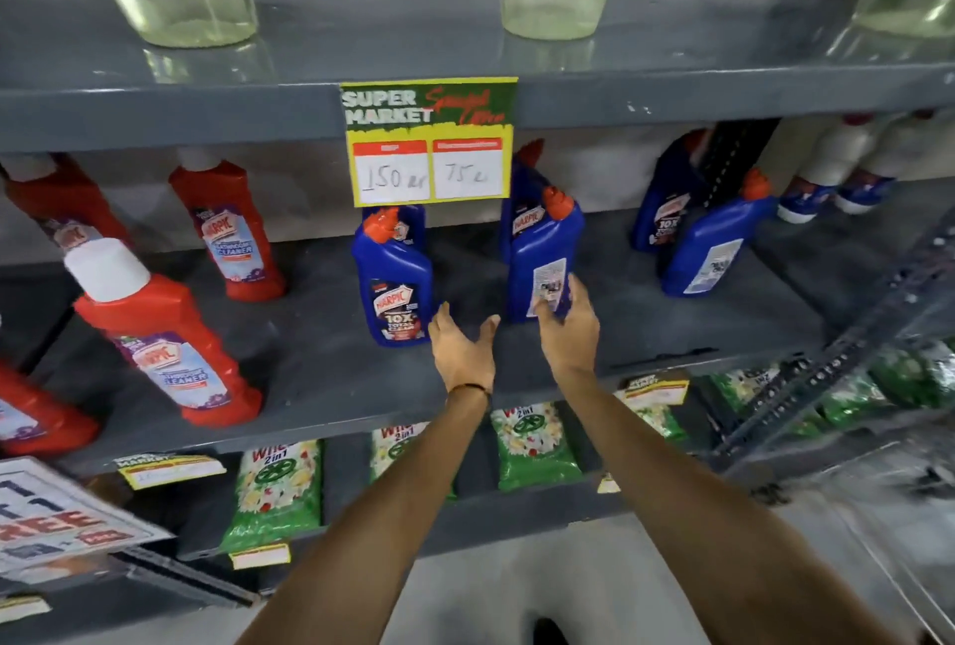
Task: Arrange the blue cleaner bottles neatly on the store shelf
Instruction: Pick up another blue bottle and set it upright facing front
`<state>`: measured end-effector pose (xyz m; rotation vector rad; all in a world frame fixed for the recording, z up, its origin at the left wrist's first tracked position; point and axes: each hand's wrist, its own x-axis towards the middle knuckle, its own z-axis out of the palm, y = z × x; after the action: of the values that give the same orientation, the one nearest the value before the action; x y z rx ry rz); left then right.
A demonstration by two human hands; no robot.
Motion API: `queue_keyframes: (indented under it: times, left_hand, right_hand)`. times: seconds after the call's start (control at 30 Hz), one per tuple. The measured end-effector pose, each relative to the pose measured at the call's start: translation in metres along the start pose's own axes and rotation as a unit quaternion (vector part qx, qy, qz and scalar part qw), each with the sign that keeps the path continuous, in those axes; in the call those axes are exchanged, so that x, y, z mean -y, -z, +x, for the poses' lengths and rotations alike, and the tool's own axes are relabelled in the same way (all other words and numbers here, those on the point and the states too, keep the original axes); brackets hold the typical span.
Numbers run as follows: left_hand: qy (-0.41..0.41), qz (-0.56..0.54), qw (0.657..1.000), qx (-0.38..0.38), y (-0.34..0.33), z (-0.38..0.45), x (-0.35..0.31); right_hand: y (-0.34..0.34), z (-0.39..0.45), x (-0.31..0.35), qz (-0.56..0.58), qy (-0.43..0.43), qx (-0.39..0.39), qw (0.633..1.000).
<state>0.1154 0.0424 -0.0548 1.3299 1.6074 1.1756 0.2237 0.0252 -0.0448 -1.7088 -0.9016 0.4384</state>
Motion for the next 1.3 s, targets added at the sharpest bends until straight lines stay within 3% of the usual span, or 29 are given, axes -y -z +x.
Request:
queue_keyframes:
  times: [0.33, 0.57, 0.8, 1.03, 1.17, 1.3]
  left_hand:
    - [-0.026, 0.006, 0.994, 0.105, -0.06, 0.038, -0.026]
    - [-0.008, -0.013, 0.991, 0.13, -0.076, 0.05, -0.024]
    - [-0.03, -0.003, 0.999, 0.028, -0.079, 0.038, -0.037]
    - [-0.072, 0.062, 0.992, -0.083, -0.081, 0.021, -0.062]
    - [-0.096, 0.084, 0.989, -0.077, -0.074, 0.021, -0.057]
    - [-0.126, 0.018, 0.991, 0.031, -0.07, 0.023, -0.055]
  right_hand:
    - [0.038, 0.089, -0.031, 0.043, -0.085, 0.18, 0.979]
    - [0.035, 0.115, -0.038, 0.062, -0.012, 0.298, 0.953]
    - [0.037, 0.122, -0.016, 0.118, 0.033, 0.322, 0.939]
    - [0.032, 0.114, 0.015, 0.182, 0.008, 0.361, 0.914]
    - [0.032, 0.112, 0.014, 0.182, 0.026, 0.374, 0.909]
    - [0.028, 0.112, 0.013, 0.155, 0.021, 0.303, 0.94]
